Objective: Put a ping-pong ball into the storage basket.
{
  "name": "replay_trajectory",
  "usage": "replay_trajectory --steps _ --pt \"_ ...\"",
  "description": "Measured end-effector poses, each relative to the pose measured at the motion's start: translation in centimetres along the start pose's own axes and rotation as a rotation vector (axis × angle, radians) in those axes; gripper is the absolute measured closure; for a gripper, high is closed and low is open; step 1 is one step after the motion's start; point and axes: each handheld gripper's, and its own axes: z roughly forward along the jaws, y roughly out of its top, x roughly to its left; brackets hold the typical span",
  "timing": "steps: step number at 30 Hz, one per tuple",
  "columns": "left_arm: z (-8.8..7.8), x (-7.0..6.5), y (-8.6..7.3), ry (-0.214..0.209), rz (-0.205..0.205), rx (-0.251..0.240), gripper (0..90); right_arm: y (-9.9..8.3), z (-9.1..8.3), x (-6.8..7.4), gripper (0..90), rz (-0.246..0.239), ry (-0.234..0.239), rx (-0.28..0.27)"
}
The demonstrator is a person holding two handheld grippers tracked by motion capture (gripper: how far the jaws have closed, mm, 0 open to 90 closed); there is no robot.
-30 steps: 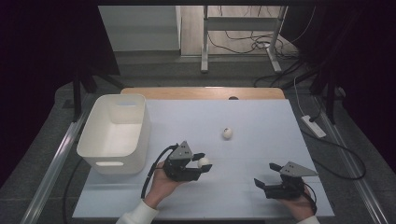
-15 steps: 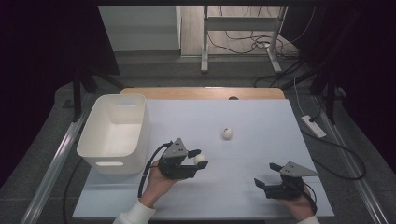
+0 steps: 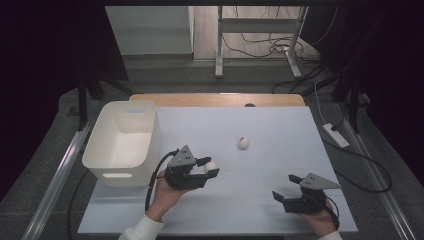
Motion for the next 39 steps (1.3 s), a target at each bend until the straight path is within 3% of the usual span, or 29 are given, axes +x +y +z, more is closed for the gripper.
replay_trajectory --steps 6,10,28,35,39 --pt "-0.6 0.3 0.1 0.011 -0.008 -0.023 51.2 0.0 0.0 0.0 11.3 0.001 0.000 -0.003" --pt "-1.1 0.5 0.1 -0.014 -0.032 -0.057 51.3 0.0 0.0 0.0 11.3 0.001 0.000 -0.003" --pt "-2.5 0.9 0.4 0.011 -0.053 -0.115 51.3 0.0 0.0 0.0 11.3 0.002 -0.001 -0.002" --pt "-3.0 0.8 0.8 0.024 -0.025 -0.131 51.3 0.0 -0.1 0.0 11.3 0.001 -0.008 -0.007" --pt "-3.5 0.9 1.1 0.033 -0.033 -0.151 51.2 0.1 -0.1 -0.1 11.3 0.003 -0.007 -0.008"
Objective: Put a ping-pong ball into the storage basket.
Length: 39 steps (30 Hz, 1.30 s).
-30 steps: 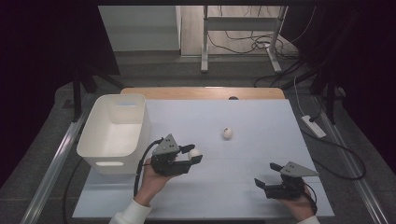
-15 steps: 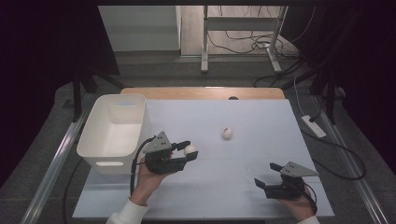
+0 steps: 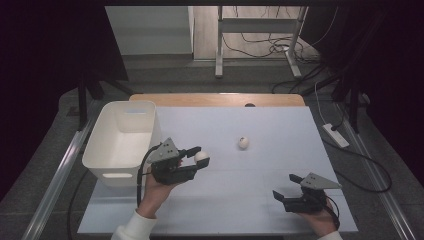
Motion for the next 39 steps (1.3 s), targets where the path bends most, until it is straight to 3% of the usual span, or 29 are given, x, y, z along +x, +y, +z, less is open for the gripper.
replay_trajectory --steps 11,39 --pt "-0.9 0.8 1.0 0.015 -0.025 -0.041 51.2 0.0 0.1 0.0 11.4 0.000 0.001 0.004" --pt "-1.7 2.6 2.8 0.056 -0.040 -0.056 51.2 0.0 0.1 -0.2 11.7 0.006 -0.002 0.002"
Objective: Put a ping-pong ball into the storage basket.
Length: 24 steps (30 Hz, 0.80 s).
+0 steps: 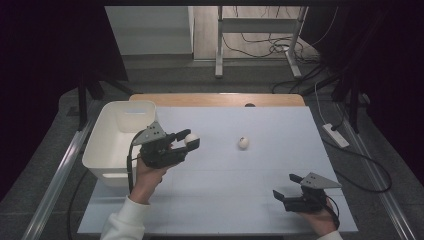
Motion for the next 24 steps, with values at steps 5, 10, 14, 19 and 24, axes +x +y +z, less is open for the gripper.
replay_trajectory --steps 5,10,14,19,24 --pt "0.0 0.4 0.2 0.005 -0.011 -0.001 51.2 0.0 0.0 0.0 11.7 -0.001 -0.002 0.000" --pt "0.0 0.6 0.2 0.009 -0.017 -0.003 51.2 0.0 0.0 0.0 11.7 -0.002 -0.002 0.002" --pt "-0.1 0.9 0.4 0.019 -0.019 -0.004 51.2 0.0 0.1 0.0 11.7 -0.002 0.004 -0.001" --pt "-0.4 1.3 0.6 0.030 -0.024 -0.006 51.2 0.0 0.0 0.1 11.7 -0.007 0.003 0.001" --pt "-0.4 1.9 0.7 0.041 -0.034 0.001 51.2 0.0 0.1 0.1 11.7 -0.006 0.005 0.003"
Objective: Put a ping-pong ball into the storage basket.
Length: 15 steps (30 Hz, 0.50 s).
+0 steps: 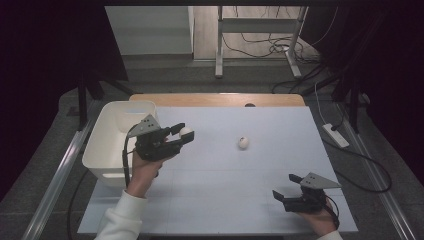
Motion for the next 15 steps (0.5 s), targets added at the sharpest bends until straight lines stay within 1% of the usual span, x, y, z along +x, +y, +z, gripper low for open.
replay_trajectory --steps 2,6,15 --pt "-0.11 0.20 0.08 -0.001 -0.008 -0.007 51.2 0.00 0.04 0.02 11.7 -0.003 0.000 0.002" --pt "-0.27 0.47 0.23 0.013 -0.010 -0.009 51.2 0.00 0.02 -0.05 11.7 0.001 0.000 0.003" --pt "-0.70 0.85 0.95 0.028 -0.006 -0.011 51.2 0.00 -0.01 -0.09 11.7 0.001 -0.007 0.004"
